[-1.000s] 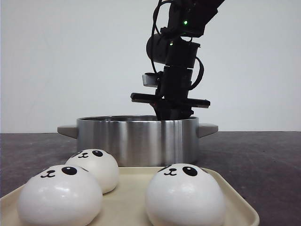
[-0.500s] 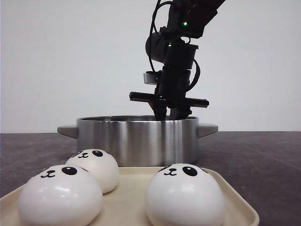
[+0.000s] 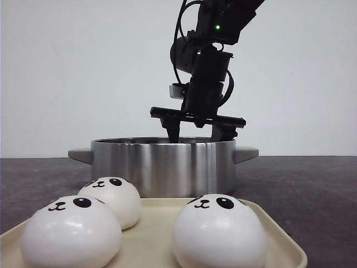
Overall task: Steam buns
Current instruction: 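Lift the bun with the right gripper, lower into pot, release, then lower the left gripper onto a panda bun on the tray and grasp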
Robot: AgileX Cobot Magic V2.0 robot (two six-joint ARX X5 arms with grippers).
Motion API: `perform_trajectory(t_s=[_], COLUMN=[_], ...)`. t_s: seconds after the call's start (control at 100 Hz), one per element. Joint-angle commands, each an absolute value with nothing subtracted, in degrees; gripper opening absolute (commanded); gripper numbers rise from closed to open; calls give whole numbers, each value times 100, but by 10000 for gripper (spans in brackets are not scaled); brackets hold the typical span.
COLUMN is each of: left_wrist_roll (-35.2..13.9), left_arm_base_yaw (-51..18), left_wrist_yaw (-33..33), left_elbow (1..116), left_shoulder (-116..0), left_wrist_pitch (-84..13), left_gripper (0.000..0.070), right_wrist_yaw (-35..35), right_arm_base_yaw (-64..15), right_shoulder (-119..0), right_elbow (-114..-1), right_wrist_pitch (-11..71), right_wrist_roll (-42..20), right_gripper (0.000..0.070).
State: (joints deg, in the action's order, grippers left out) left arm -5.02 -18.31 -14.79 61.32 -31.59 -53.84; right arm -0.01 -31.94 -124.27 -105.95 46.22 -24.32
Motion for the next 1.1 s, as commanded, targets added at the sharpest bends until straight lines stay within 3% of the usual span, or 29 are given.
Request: perform_trajectory(t_s=[0.0,0.23,0.3,0.37,0.44,0.63,0.76,1.09], left_wrist_roll=[-410,-731,-1039,-1306,-1433,-2069,-2095,-2058], left_arm_base_yaw=[-1857,-1857,-1857,-1857,-1879,-2161,-2571,-3393], left_wrist_yaw=[-1459,-1459,-1461,-1472,-1531,-1704,-1684,-1400], left_elbow=[6198,6195,6184,6136,6053,5833,5833,5833], left_shoulder=[-3192,-3240,-3312,-3444,-3669,-4718,-5513,-7299], left_wrist_pitch=[-5354,-5365,-5367,-5406,-5498,-5616,-5559,-4984], left_gripper=[672,672,669,619,537,503,505,515], right_wrist_yaw=[10,834,1232,1463,1662,2571,3208,3487], right_arm_base_yaw=[-3258,-3514,-3695,-3857,-4027,-4707,-5280,-6064], right_shoulder=[-12510,-12149,-11861,-11404,-10967,-9559,-8562,-6893], right_elbow=[-11100,-12678,-12958,-12984,-12984,-12982,-12982,-12978], right_wrist_pitch=[4731,5686,5885,5913,5946,6455,6952,8101], right_wrist_roll=[-2405,-1559,-1374,-1271,-1267,-1096,-1041,-1201], right_gripper=[443,438,383,329,326,326,326,326])
